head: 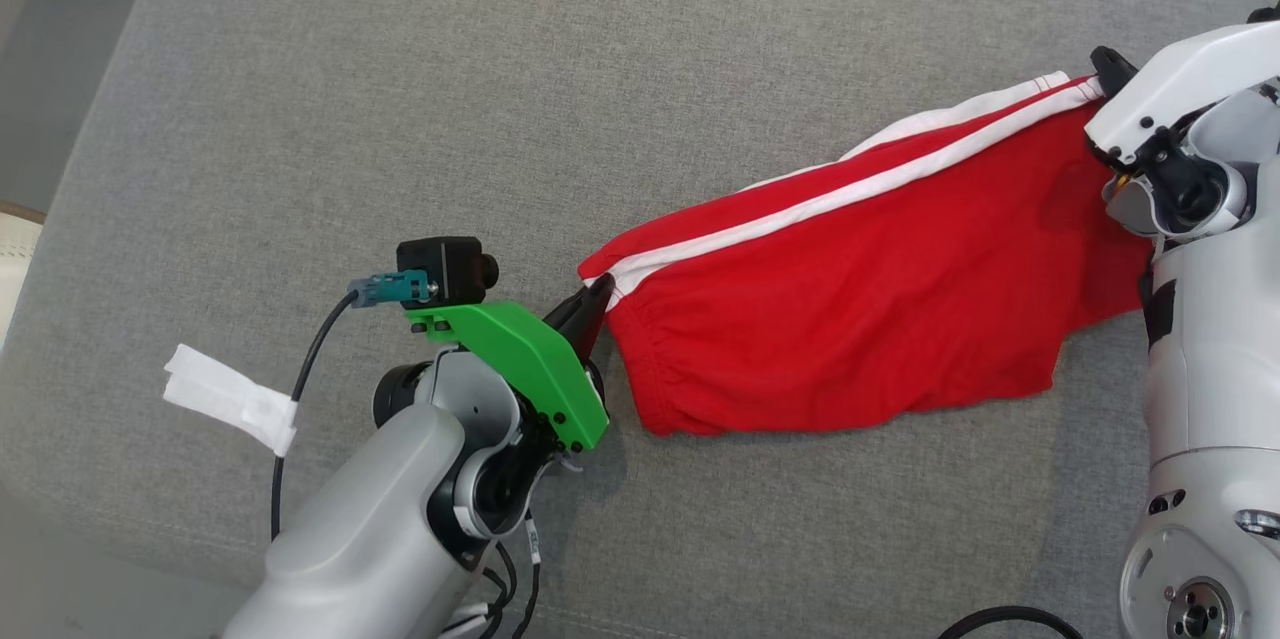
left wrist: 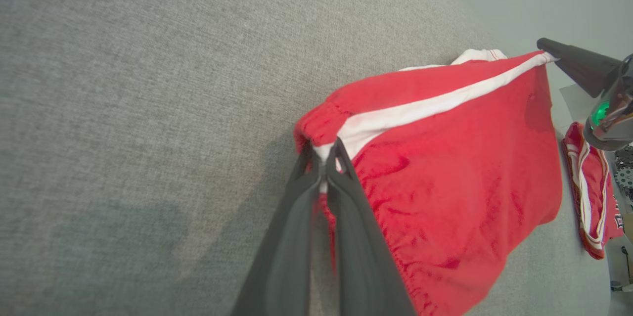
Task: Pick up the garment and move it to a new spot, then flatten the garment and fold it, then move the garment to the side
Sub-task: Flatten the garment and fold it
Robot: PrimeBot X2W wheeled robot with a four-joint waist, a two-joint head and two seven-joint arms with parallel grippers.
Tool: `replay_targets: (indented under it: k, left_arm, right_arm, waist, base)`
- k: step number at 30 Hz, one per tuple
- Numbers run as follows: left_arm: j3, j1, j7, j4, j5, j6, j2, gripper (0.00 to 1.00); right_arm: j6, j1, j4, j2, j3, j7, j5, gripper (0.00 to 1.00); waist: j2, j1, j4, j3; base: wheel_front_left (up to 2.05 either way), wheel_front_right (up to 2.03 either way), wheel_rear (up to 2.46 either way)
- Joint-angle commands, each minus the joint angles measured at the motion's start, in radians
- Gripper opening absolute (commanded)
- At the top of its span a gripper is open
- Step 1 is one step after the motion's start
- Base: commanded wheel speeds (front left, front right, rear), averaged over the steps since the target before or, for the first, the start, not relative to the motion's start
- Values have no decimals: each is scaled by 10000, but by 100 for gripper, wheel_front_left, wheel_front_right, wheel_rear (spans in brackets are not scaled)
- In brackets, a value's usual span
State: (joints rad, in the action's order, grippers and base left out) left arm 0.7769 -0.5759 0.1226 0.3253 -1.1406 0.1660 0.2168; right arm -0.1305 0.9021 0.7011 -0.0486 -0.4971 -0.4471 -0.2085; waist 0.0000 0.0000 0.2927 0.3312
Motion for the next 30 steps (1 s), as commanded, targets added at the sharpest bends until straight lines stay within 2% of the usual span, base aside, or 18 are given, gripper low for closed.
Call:
replay_targets:
  k: [1,3,4,5,6,7,8,9,10,12,14,19,21,22,25,28,30]
  left_arm:
    - [-2,-172,-3,56,-78,-70,-42,0]
    - [15,-172,-35,212,-74,-88,-81,0]
    - [19,-182,-64,267,-68,-102,-112,0]
    - [20,-197,-100,301,-61,-128,-142,0]
    - [37,-205,-120,340,-16,-154,-146,2]
    - [24,-209,-193,381,28,-150,-144,39]
    - [-12,-196,-269,408,60,-119,-158,55]
    - [-29,-180,-359,425,105,-80,-148,95]
    - [-34,-162,-458,419,173,-25,-112,100]
    - [-5,-100,-681,333,395,85,23,100]
    - [88,163,-960,51,717,303,282,100]
    - [346,717,-1523,-987,1501,531,1132,100]
    - [332,1076,-1959,-1541,1829,726,1460,100]
    - [332,1076,-1959,-1541,1829,726,1460,100]
    - [384,1559,-2645,-2311,2493,1075,2045,100]
    - [347,1977,-3304,-2957,3022,1337,2416,100]
    - [383,2069,-3596,-3153,3582,1351,2701,100]
  right_arm:
    - [0,124,73,-35,106,90,59,0]
    - [0,205,121,-43,293,297,71,0]
    - [0,241,144,-43,398,389,26,41]
    - [0,261,145,-38,518,471,-3,90]
    - [1,256,179,-41,576,520,-45,100]
    - [0,276,166,-41,725,564,-88,100]
    - [0,294,138,-36,914,564,-164,100]
    - [0,295,41,-26,1156,593,-267,100]
    - [0,277,-85,-32,1405,628,-432,100]
    - [0,100,-479,-41,1936,610,-901,100]
    - [0,-444,-1522,-62,2931,489,-1407,100]
    - [0,-1861,-3960,-961,4547,661,-1375,100]
    - [0,-2470,-4782,-1333,4772,948,-1077,100]
    - [0,-2470,-4782,-1333,4772,948,-1077,100]
    - [1,-3356,-5538,-1822,4810,1273,-362,100]
    - [1,-4042,-5653,-1920,4543,1061,-142,100]
    - [0,-4354,-5514,-2108,4518,772,-68,100]
  waist:
    - [0,0,-8,27]
    - [0,0,-15,43]
    - [0,0,-26,57]
    - [0,0,-42,69]
    - [0,0,-65,68]
    - [0,0,-88,63]
    - [0,0,-110,54]
    - [0,0,-134,40]
    - [0,0,-164,17]
    - [0,0,-245,-61]
    - [0,0,-436,-248]
    - [0,0,-855,-702]
    - [0,0,-991,-849]
    - [0,0,-991,-849]
    - [0,0,-1107,-926]
    - [0,0,-1057,-825]
    - [0,0,-929,-699]
  base:
    - [0,0,0]
    - [0,0,0]
    - [0,0,0]
    - [0,0,0]
    - [0,0,0]
    - [0,0,0]
    - [0,0,0]
    - [0,0,0]
    - [0,0,0]
    - [0,0,0]
    - [0,0,0]
    - [0,0,0]
    - [0,0,0]
    - [0,0,0]
    - [0,0,0]
    - [0,0,0]
    - [0,0,0]
